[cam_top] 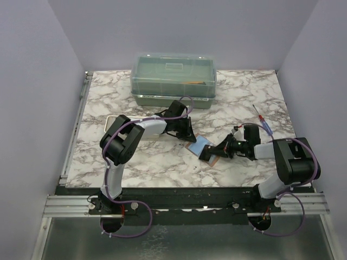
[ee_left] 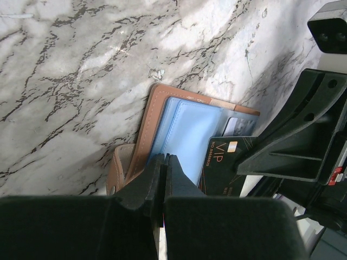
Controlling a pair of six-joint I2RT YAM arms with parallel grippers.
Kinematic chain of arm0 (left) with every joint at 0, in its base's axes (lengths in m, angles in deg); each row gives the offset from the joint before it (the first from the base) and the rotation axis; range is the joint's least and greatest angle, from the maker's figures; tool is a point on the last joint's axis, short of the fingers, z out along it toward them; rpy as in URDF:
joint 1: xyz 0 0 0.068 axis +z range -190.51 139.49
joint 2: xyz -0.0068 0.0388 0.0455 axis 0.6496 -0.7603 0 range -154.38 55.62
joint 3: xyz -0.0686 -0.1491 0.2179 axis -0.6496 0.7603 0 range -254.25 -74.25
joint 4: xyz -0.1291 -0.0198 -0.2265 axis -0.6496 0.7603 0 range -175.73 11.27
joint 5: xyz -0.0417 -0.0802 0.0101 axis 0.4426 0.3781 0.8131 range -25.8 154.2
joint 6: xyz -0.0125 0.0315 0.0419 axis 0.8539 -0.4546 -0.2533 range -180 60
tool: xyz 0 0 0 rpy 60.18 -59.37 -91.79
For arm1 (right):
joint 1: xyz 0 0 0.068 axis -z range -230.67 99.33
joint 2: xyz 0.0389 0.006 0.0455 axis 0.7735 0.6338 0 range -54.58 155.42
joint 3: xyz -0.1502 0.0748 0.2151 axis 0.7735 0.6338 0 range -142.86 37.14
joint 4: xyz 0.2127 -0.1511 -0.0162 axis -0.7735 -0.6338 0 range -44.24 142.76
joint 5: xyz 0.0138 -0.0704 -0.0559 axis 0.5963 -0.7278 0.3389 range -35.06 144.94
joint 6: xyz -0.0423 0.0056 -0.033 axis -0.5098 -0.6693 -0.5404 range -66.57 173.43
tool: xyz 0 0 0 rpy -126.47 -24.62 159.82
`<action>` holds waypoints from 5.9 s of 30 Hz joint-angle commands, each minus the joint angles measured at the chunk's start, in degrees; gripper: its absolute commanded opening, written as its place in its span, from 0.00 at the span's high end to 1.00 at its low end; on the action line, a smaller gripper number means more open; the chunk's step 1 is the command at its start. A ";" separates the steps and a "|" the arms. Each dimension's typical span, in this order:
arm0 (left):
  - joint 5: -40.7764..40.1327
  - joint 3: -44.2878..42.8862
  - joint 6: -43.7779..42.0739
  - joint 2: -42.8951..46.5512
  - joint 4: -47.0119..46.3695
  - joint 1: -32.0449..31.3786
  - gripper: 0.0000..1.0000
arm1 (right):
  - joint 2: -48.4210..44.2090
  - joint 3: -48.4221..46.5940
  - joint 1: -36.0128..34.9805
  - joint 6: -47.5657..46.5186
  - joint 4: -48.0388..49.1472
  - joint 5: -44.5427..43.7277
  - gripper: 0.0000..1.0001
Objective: Put the credit cards into the card holder
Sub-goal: Insert the credit card into the card holder.
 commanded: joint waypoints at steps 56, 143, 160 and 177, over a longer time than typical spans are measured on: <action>-3.25 0.70 -2.63 -0.80 6.47 -0.15 1.00 | 4.83 1.85 1.04 3.09 15.53 -3.22 1.00; -3.57 6.40 -0.18 3.04 4.60 1.89 1.00 | 11.34 3.62 -9.96 12.62 24.19 -12.63 0.93; 0.08 5.16 -0.65 6.85 6.09 2.38 0.93 | -5.84 -2.82 -10.57 -2.31 -7.79 -20.00 0.79; 6.30 3.23 -1.65 7.14 5.92 2.28 0.85 | 1.96 -6.43 -11.69 -1.77 -4.01 -20.87 1.00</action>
